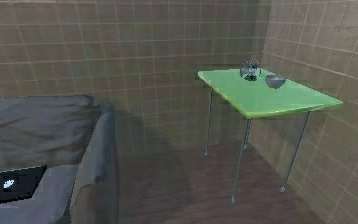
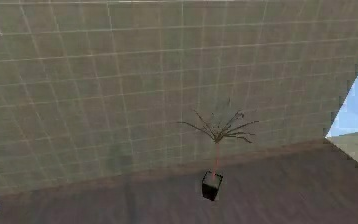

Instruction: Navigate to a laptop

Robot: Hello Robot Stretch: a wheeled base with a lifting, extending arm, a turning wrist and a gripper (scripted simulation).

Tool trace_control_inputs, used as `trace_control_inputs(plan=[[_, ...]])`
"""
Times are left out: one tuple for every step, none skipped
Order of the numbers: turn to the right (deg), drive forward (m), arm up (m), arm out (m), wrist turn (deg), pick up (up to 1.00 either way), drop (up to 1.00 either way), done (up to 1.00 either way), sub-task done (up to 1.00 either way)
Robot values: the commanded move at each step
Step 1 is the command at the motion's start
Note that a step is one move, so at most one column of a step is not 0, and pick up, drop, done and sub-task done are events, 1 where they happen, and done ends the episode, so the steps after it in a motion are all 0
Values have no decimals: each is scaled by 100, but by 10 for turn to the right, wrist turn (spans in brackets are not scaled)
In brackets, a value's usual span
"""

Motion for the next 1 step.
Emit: trace_control_inputs(plan=[[0,40,0,0,0,0,0,0,0]])
